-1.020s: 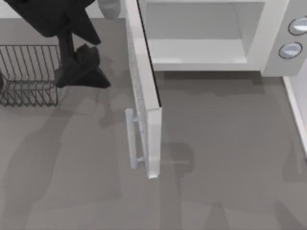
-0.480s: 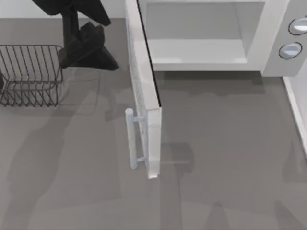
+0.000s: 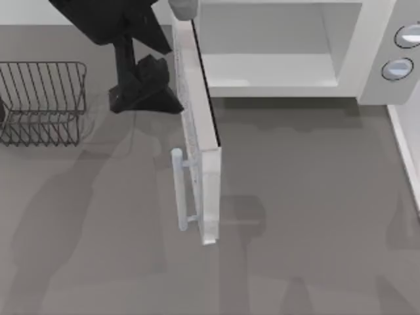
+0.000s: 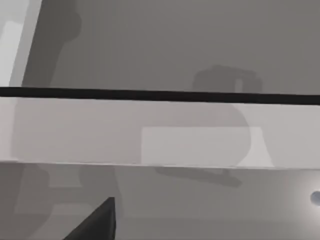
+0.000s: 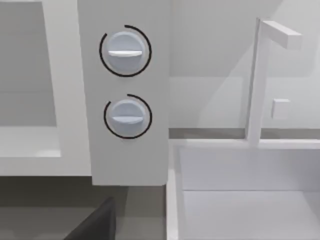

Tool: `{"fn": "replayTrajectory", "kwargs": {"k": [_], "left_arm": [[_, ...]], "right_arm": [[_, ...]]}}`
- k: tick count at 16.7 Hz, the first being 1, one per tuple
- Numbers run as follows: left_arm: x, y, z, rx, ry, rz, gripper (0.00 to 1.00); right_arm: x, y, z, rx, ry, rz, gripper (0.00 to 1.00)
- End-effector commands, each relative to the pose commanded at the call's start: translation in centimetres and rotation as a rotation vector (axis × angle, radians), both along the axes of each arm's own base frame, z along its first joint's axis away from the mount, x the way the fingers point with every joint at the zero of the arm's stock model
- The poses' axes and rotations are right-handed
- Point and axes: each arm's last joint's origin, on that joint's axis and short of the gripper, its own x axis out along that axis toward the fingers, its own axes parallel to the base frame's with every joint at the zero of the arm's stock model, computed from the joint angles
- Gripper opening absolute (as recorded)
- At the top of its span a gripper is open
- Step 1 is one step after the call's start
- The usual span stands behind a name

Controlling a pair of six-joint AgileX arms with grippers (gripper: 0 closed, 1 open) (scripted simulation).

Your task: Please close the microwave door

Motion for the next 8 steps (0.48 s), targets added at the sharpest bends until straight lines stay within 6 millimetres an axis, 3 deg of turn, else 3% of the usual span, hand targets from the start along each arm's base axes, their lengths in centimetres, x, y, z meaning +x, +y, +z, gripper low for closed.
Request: {"fn": "replayTrajectory", "kwargs": {"k": [4,8], "left_arm": [[0.2,-1.8,-3.2,-0.002,-0.003,0.000,1.00],[0.1,-2.2,-3.9,0.000,0.000,0.000,1.00]], "right_arm": [[0.0,0.0,0.0,0.000,0.000,0.000,1.00],[0.0,0.0,0.0,0.000,0.000,0.000,1.00]]}}
